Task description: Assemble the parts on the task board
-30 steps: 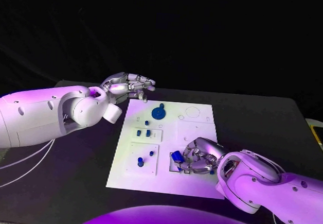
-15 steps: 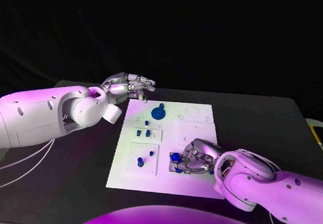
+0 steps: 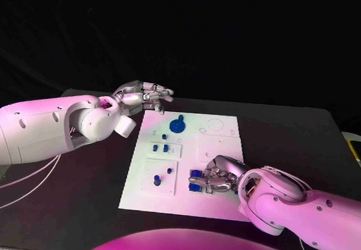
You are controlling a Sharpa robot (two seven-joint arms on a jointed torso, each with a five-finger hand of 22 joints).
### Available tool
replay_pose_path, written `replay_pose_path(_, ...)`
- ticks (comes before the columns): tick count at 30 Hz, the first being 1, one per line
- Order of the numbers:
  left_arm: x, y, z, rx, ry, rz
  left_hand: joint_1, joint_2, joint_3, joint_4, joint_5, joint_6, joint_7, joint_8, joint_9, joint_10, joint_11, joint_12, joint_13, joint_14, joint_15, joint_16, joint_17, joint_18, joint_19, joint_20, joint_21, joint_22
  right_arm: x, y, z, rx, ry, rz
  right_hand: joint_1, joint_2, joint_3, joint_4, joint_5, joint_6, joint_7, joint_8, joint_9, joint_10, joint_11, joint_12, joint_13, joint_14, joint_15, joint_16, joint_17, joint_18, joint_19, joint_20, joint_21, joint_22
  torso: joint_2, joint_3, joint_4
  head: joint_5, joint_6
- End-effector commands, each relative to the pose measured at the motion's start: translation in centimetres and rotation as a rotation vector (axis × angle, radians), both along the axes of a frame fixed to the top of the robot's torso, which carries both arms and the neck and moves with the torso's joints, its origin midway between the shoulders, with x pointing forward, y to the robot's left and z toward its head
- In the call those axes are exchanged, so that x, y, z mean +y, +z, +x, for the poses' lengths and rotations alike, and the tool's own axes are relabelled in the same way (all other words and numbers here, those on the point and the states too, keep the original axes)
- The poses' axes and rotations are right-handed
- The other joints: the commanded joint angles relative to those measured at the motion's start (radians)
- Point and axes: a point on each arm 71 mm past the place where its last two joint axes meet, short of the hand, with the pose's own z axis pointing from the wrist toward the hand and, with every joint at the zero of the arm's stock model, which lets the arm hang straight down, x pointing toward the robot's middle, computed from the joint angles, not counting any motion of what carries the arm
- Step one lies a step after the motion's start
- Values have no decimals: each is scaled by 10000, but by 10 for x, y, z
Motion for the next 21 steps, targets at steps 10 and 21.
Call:
replay_pose_path(10, -1, 1, -1, 5, -157, -135, -11, 45, -5, 35, 18, -83, 94, 50, 10, -96, -10, 40, 13, -80, 21, 60, 5, 59, 24, 32, -73, -16, -8, 7, -8, -445, 202, 237, 789, 268, -404, -53, 937, -23, -15, 23, 70, 134, -21, 162, 233, 717, -77, 57, 919, -151, 466, -72, 185, 2224, 0, 9, -3, -8, -23)
replay_pose_path(21, 0, 1, -1, 18, -164, -131, 1, 57, -2, 38, 19, -87, 95, 56, 10, -104, -8, 48, 13, -80, 22, 62, 5, 59, 33, 32, -77, -21, -11, 10, -12, -421, 300, 617, 1177, 249, -491, -69, 997, 18, -35, 35, 84, 216, -40, 305, 362, 752, -91, 127, 1105, -186, 532, -85, 351, 2271, -5, 5, -7, 1, -8)
